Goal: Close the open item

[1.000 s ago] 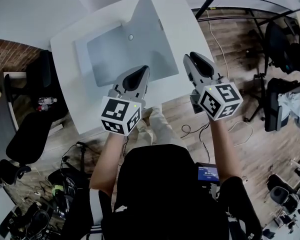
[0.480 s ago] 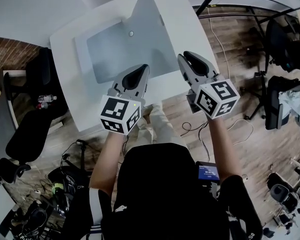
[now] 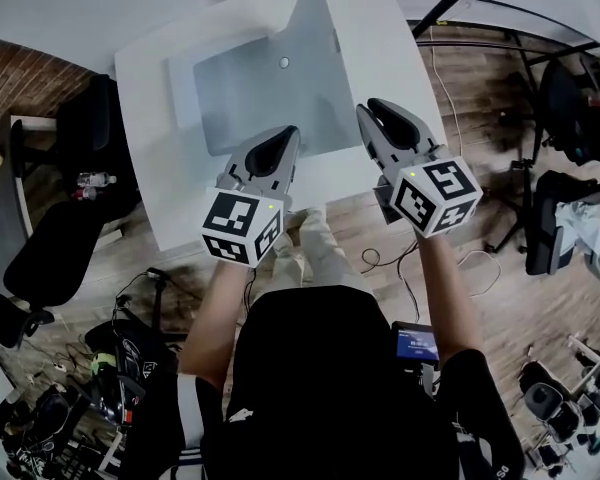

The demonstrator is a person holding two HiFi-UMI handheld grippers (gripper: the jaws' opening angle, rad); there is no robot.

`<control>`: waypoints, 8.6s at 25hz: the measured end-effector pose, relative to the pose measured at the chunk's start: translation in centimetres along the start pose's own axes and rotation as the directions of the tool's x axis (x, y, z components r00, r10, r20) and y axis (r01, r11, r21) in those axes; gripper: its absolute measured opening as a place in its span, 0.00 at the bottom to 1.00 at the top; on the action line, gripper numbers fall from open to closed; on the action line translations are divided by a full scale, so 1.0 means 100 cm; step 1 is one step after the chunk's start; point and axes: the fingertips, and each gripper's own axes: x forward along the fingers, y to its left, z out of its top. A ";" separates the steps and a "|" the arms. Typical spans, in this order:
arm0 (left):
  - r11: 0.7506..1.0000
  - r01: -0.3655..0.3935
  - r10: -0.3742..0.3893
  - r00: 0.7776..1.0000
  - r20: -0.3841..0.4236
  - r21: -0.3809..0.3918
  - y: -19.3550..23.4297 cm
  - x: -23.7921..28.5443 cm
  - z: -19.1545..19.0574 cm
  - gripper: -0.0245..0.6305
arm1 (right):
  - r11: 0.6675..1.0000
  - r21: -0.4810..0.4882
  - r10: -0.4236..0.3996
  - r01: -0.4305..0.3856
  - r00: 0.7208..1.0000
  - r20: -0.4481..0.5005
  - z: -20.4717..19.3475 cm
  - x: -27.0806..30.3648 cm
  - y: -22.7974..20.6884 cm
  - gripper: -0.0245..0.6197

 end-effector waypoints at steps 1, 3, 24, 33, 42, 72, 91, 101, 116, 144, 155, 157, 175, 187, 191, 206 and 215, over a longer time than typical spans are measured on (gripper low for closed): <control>1.000 -0.006 0.006 1.000 0.002 -0.002 0.002 -0.003 0.000 0.05 | 1.000 -0.005 0.006 -0.006 1.000 -0.005 -0.001 0.002 0.003 0.20; 1.000 -0.018 0.018 1.000 0.006 -0.005 0.007 -0.010 0.000 0.05 | 1.000 -0.010 0.019 -0.019 1.000 -0.013 -0.002 0.007 0.011 0.20; 0.986 -0.160 0.161 0.986 0.031 -0.038 0.061 -0.061 -0.003 0.05 | 0.989 -0.060 0.134 -0.138 0.988 -0.073 -0.006 0.060 0.071 0.20; 0.970 -0.234 0.236 0.971 0.027 -0.059 0.084 -0.082 -0.013 0.05 | 0.976 -0.078 0.197 -0.205 0.975 -0.101 -0.012 0.081 0.097 0.20; 0.948 -0.305 0.309 0.951 0.028 -0.088 0.103 -0.101 -0.021 0.05 | 0.959 -0.092 0.257 -0.269 0.958 -0.130 -0.017 0.097 0.119 0.20; 0.881 -0.438 0.443 0.896 -0.009 -0.179 0.152 -0.138 -0.058 0.05 | 0.919 -0.100 0.349 -0.383 0.903 -0.249 -0.058 0.153 0.162 0.33; 0.870 -0.453 0.456 0.890 -0.033 -0.196 0.157 -0.134 -0.072 0.05 | 0.940 0.037 0.335 -0.340 0.892 -0.304 -0.084 0.168 0.145 0.48; 0.862 -0.463 0.464 0.885 -0.046 -0.205 0.158 -0.139 -0.081 0.05 | 0.929 0.075 0.364 -0.361 0.866 -0.342 -0.096 0.172 0.151 0.48; 0.829 -0.510 0.505 0.859 -0.085 -0.231 0.171 -0.156 -0.105 0.05 | 0.925 0.044 0.367 -0.377 0.856 -0.364 -0.104 0.174 0.157 0.48; 0.884 -0.390 0.345 0.916 -0.204 -0.258 0.172 -0.143 -0.180 0.32 | 0.928 0.009 0.347 -0.374 0.851 -0.394 -0.122 0.184 0.159 0.48; 0.929 -0.298 0.246 0.940 -0.236 -0.218 0.170 -0.131 -0.200 0.43 | 0.927 0.009 0.347 -0.376 0.846 -0.404 -0.131 0.191 0.165 0.48; 0.937 -0.287 0.236 0.941 -0.242 -0.201 0.169 -0.129 -0.202 0.43 | 0.926 0.011 0.349 -0.377 0.845 -0.404 -0.132 0.192 0.167 0.48; 0.944 -0.282 0.238 0.941 -0.241 -0.171 0.169 -0.126 -0.205 0.43 | 0.930 0.002 0.336 -0.368 0.849 -0.408 -0.141 0.197 0.170 0.48; 0.946 -0.277 0.231 0.941 -0.247 -0.170 0.171 -0.122 -0.207 0.43 | 0.950 -0.003 0.285 -0.312 0.872 -0.399 -0.137 0.210 0.155 0.48; 0.944 -0.279 0.230 0.939 -0.255 -0.177 0.171 -0.123 -0.210 0.43 | 0.954 -0.014 0.269 -0.298 0.880 -0.393 -0.134 0.215 0.152 0.48; 0.952 -0.263 0.216 0.939 -0.267 -0.156 0.168 -0.118 -0.210 0.43 | 0.970 -0.042 0.208 -0.238 0.911 -0.356 -0.109 0.241 0.119 0.48; 0.954 -0.260 0.212 0.937 -0.277 -0.150 0.167 -0.117 -0.211 0.43 | 0.968 -0.067 0.195 -0.241 0.897 -0.397 -0.114 0.249 0.113 0.48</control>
